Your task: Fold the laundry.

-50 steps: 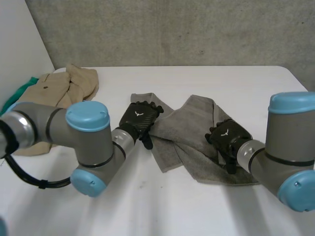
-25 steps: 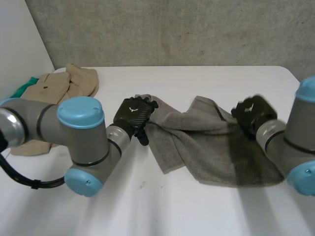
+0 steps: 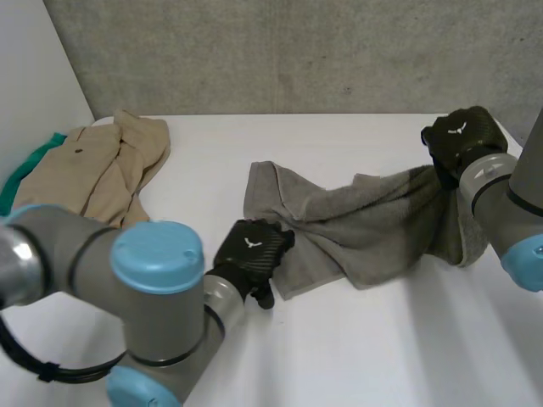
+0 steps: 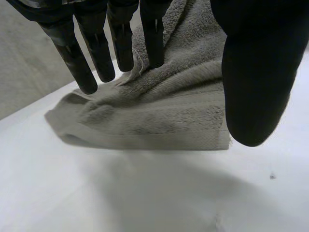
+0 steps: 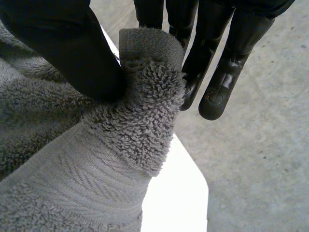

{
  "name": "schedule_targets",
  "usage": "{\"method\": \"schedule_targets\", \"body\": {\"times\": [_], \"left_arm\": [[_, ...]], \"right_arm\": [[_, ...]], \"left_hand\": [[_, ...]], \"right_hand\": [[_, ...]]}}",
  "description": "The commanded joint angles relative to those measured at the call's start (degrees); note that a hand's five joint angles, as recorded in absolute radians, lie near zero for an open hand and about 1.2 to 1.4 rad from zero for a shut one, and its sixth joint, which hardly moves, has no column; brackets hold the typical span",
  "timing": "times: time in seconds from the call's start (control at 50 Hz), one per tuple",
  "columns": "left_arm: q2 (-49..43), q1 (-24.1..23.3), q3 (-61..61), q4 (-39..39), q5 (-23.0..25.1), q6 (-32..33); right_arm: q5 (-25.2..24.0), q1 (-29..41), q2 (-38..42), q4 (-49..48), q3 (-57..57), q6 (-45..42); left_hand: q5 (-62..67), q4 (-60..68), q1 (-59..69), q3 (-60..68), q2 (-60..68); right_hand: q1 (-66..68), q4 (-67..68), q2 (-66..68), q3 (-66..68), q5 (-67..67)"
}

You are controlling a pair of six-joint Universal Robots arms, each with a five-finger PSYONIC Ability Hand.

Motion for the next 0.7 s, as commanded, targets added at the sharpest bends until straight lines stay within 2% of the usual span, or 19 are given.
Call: {"method": "schedule_targets", "body": {"times": [0.02,0.26,0.56,0.7], "left_arm": [[-7.4,-1.5,7.5,-0.6,-0.3,0.3],[-13.2,-1.7,13.6,-0.4,-0.5,2.6],[-15.2,-1.7,15.9,-0.5,-0.3,3.2],[-17.0,-1.7,17.8,-0.6,-0.3,3.8]], "right_arm": [[-0.4,0.0,-0.1,-0.1,2.1,0.0],[-0.7,-0.1,-0.2,-0.7,5.1,0.1],[-0.8,-0.1,-0.2,-1.4,6.5,0.1],[-0.8,0.0,-0.2,-1.4,6.8,0.1]], "left_hand": [[4.8,5.1,5.3,5.2,5.2],[7.9,8.1,8.3,8.2,8.2],[8.2,8.5,8.7,8.5,8.5],[12.9,13.2,13.4,13.2,13.2]], "right_hand": [[24.8,12.0,13.2,13.2,13.7],[24.8,12.0,13.2,13.2,13.7],[24.8,12.0,13.2,13.2,13.7],[24.8,12.0,13.2,13.2,13.7]]}}
